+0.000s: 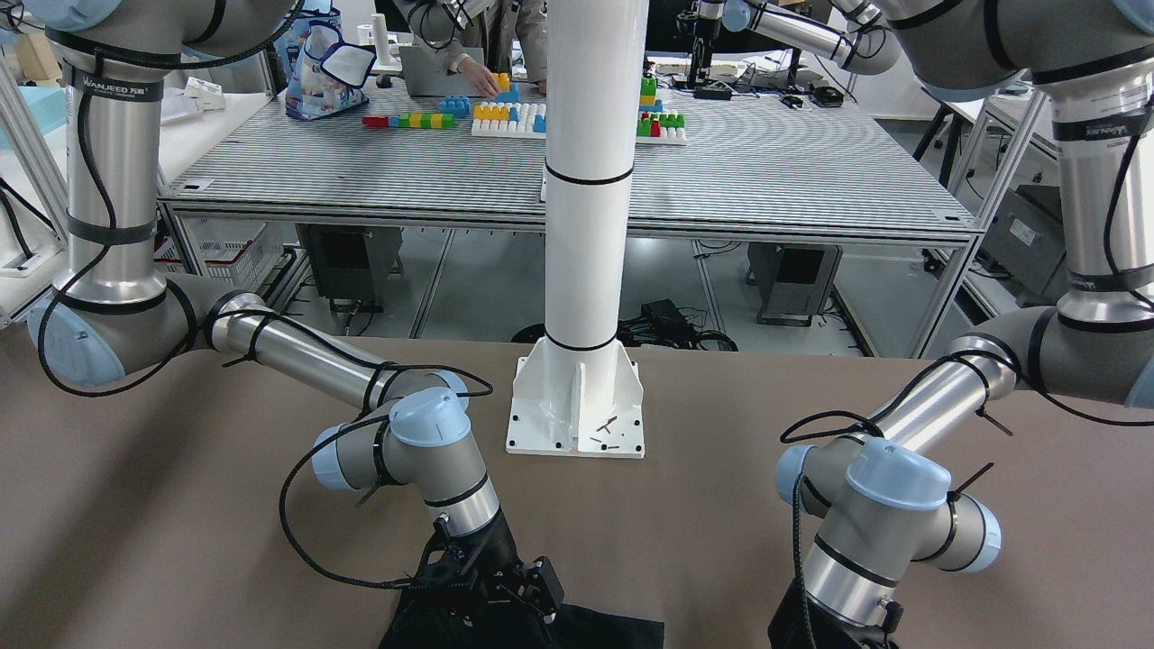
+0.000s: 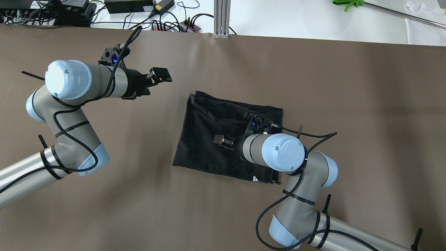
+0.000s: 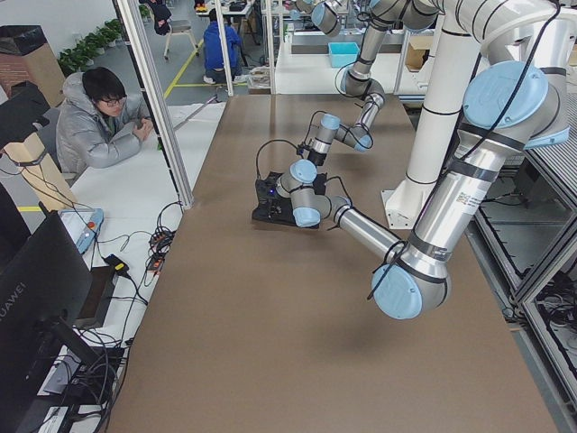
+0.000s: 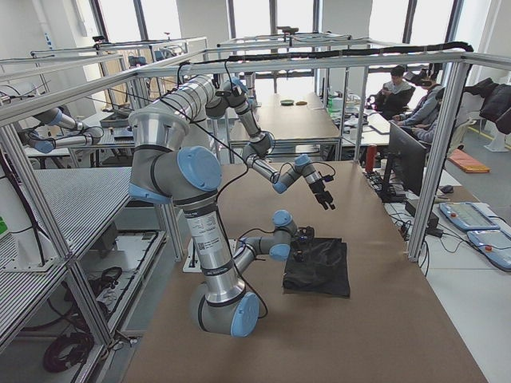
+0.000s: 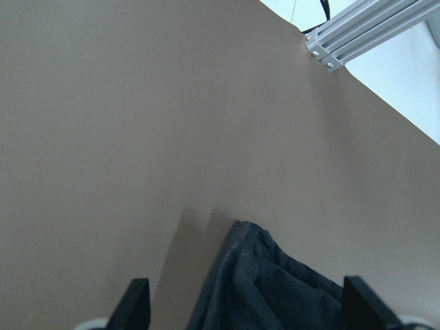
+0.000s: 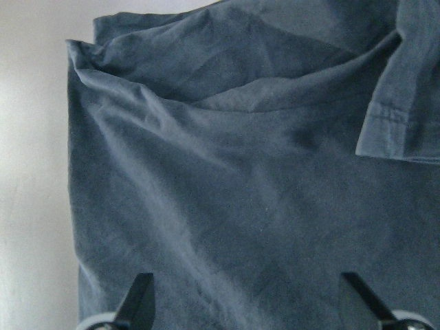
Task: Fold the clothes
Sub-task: 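Open the left gripper and raise it while the right gripper presses the fold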
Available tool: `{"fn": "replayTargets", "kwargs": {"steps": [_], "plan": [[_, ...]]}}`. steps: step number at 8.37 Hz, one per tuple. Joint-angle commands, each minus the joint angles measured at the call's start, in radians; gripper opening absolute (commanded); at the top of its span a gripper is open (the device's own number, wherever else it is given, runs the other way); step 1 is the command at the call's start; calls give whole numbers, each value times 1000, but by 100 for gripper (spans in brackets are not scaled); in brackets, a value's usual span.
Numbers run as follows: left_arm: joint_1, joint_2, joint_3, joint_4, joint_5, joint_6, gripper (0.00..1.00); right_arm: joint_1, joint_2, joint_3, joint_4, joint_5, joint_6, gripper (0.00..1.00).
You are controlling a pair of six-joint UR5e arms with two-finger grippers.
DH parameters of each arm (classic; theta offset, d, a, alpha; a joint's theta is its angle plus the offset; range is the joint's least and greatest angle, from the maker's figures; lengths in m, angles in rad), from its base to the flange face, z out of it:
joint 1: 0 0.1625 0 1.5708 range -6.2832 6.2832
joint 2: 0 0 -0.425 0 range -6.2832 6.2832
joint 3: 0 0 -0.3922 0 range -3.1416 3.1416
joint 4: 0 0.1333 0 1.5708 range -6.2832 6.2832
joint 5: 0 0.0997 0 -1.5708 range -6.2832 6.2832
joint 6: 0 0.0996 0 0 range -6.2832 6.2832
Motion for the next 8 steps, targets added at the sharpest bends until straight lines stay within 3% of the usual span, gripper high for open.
{"fn": "replayTargets", "kwargs": {"steps": [1, 4, 8], "plan": [[0, 12, -2, -2, 1, 9, 100, 25, 73, -137, -1, -46, -85, 94], [1, 21, 1, -2, 6, 9, 100, 117, 120, -261, 0, -29, -176, 94], [3, 22, -2, -4, 10, 7, 100, 278, 118, -357, -1, 103, -372, 94]]}}
